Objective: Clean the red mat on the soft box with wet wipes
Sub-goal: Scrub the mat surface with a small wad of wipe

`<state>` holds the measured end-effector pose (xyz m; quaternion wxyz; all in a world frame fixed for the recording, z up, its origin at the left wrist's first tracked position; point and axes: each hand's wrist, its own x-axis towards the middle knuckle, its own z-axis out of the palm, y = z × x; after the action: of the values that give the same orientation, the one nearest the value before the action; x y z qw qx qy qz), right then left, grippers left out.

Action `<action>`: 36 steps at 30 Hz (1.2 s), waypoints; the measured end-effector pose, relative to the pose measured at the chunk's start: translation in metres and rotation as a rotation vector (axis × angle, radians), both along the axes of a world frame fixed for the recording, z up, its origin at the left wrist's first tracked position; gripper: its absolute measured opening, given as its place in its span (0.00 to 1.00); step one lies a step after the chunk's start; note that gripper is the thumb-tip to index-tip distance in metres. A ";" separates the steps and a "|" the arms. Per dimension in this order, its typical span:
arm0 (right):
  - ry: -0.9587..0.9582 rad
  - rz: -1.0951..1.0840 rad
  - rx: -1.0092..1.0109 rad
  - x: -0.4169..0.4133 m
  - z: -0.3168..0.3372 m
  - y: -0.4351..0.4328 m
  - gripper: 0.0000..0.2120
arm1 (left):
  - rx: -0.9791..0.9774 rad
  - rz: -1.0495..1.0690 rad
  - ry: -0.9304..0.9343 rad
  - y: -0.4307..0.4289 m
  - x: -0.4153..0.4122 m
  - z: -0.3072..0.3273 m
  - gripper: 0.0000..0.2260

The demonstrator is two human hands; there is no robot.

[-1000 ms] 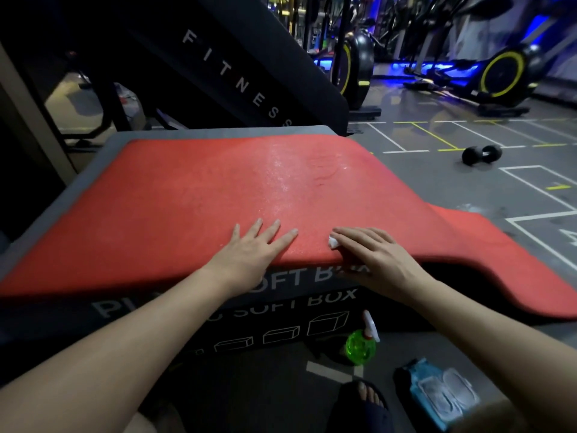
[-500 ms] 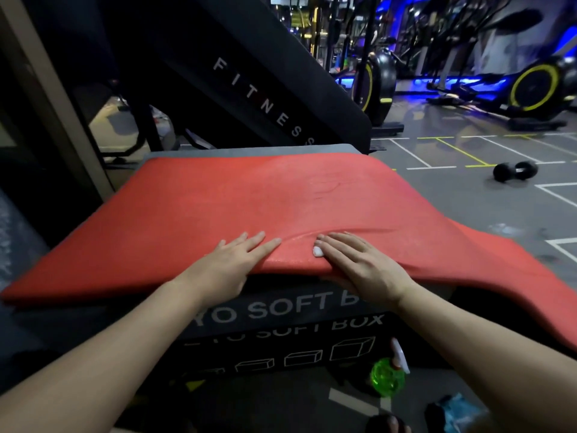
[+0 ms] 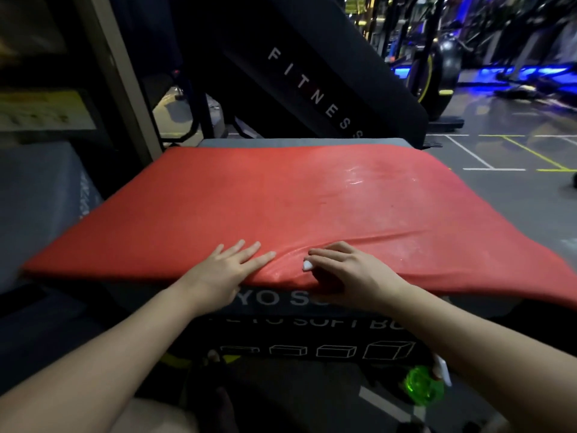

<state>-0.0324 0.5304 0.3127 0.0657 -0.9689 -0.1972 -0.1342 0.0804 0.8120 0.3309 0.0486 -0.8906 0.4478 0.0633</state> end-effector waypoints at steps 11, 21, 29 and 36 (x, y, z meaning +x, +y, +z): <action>0.128 -0.074 0.280 0.014 0.027 0.002 0.12 | -0.344 0.122 0.007 -0.028 0.030 -0.001 0.25; 0.458 0.016 0.411 0.024 0.047 0.021 0.13 | -0.441 0.252 -0.094 -0.077 0.080 0.005 0.09; 0.226 -0.049 0.400 0.080 0.024 0.003 0.06 | -0.428 0.267 -0.127 -0.081 0.114 -0.011 0.07; 0.182 -0.244 0.472 0.118 0.031 -0.019 0.12 | -0.458 0.240 -0.132 -0.099 0.140 -0.007 0.09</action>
<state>0.0858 0.5114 0.3435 0.2905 -0.9514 -0.0358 -0.0960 0.2200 0.7134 0.3243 -0.1330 -0.9273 0.3374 -0.0927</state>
